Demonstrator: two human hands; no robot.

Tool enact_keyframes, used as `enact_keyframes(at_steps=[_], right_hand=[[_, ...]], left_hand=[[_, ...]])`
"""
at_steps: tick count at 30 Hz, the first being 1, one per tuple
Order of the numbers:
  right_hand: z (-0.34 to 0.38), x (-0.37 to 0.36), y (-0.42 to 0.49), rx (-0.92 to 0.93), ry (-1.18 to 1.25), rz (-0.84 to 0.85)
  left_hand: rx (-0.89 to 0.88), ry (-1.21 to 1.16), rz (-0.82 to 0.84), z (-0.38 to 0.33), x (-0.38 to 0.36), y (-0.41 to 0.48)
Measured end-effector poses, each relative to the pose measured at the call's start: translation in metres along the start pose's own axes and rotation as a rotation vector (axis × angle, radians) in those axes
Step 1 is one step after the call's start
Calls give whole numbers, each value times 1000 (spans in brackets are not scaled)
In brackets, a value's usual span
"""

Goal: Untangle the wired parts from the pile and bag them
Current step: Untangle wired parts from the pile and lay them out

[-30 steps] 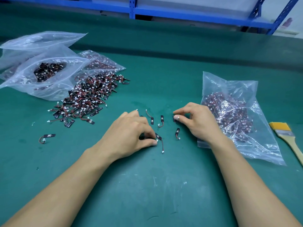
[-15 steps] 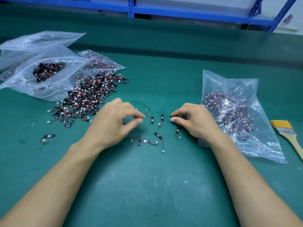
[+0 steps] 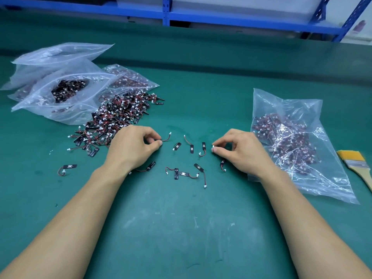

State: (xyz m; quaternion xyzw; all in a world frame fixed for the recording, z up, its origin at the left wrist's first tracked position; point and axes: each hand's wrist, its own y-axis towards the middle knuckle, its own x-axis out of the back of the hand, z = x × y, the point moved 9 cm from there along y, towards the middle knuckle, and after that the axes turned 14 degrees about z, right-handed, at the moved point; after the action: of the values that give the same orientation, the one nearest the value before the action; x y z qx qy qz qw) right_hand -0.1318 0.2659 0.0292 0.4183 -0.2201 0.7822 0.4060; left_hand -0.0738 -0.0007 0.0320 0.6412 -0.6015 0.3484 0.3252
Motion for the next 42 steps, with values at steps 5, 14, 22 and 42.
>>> enact_keyframes(at_steps=[5, 14, 22, 42], right_hand=[[-3, 1, -1, -4, 18, 15], [-5, 14, -7, -6, 112, -56], [50, 27, -25, 235, 21, -174], [86, -36, -21, 287, -87, 202]], left_hand=[[0, 20, -73, -2, 15, -7], [7, 67, 454, -4, -5, -26], [-47, 85, 435, -24, -14, -28], [-246, 233, 374, -54, -27, -35]])
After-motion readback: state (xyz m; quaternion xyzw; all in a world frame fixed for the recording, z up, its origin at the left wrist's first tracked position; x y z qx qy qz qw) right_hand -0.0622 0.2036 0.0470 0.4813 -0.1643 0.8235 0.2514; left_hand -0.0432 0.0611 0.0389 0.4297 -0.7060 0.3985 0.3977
